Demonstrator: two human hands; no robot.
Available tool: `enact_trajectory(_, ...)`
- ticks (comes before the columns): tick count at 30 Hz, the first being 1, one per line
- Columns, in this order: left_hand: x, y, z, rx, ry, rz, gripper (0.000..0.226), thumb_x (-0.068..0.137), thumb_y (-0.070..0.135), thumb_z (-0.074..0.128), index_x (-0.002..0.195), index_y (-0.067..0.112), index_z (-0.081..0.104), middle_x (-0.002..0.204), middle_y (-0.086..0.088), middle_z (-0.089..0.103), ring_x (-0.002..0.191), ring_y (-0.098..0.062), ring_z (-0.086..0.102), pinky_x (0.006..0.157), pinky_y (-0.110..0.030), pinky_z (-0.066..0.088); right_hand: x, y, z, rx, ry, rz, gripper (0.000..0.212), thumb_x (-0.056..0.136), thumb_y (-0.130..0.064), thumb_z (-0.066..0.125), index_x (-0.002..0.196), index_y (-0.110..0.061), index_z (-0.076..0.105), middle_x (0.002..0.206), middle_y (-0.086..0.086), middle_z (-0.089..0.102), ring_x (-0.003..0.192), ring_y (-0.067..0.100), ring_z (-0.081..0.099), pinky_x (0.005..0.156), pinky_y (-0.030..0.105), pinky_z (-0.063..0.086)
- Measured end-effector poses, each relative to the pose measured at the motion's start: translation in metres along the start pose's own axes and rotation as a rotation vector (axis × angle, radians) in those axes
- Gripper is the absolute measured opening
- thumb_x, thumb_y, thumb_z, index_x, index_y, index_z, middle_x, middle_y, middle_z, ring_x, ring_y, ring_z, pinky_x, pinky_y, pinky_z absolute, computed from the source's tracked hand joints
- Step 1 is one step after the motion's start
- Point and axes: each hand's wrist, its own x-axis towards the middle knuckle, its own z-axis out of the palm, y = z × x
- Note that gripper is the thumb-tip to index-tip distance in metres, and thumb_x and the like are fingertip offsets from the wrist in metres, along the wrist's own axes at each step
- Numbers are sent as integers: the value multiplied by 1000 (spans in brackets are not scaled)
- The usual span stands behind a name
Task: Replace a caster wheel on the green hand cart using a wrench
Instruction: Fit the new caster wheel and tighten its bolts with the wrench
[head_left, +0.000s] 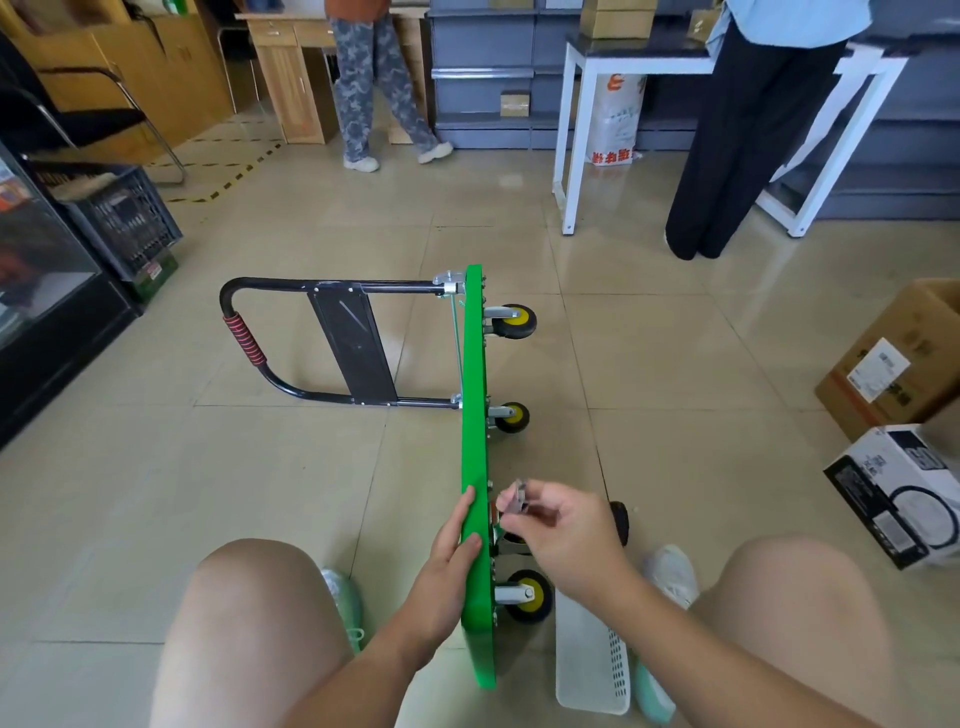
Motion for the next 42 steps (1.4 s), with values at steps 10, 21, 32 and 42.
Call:
enact_trajectory(10, 1, -3, -2, -17, -11, 1, 54, 112, 28, 44, 141, 73, 39, 161, 14, 43, 147, -13, 45, 126, -44, 31, -11, 26, 17, -114, 66, -134, 26, 81, -10, 72, 88, -35, 76, 90, -9, 76, 87, 7, 72, 85, 22, 57)
enact_trajectory(21, 3, -5, -3, 17, -17, 3, 52, 112, 33, 42, 138, 78, 37, 162, 13, 42, 147, -18, 45, 124, -49, 34, 39, 5, 23, -179, -36, 18, 25, 74, -32, 69, 85, -54, 74, 91, -20, 77, 90, 3, 73, 87, 29, 59)
enact_trajectory(32, 5, -9, -5, 6, -43, -6, 50, 111, 34, 44, 142, 73, 38, 160, 13, 45, 145, -18, 47, 123, -49, 36, 58, 6, 13, -130, 26, 192, 32, 88, -5, 73, 79, -36, 71, 80, -22, 76, 82, -3, 72, 87, 31, 61)
enact_trajectory(42, 2, -9, -5, 77, -50, 35, 51, 113, 35, 44, 145, 72, 33, 162, 22, 37, 147, -5, 41, 125, -45, 33, 74, 9, 13, -131, 28, 259, 24, 90, -9, 73, 83, -32, 70, 77, -15, 77, 72, 0, 73, 80, 31, 61)
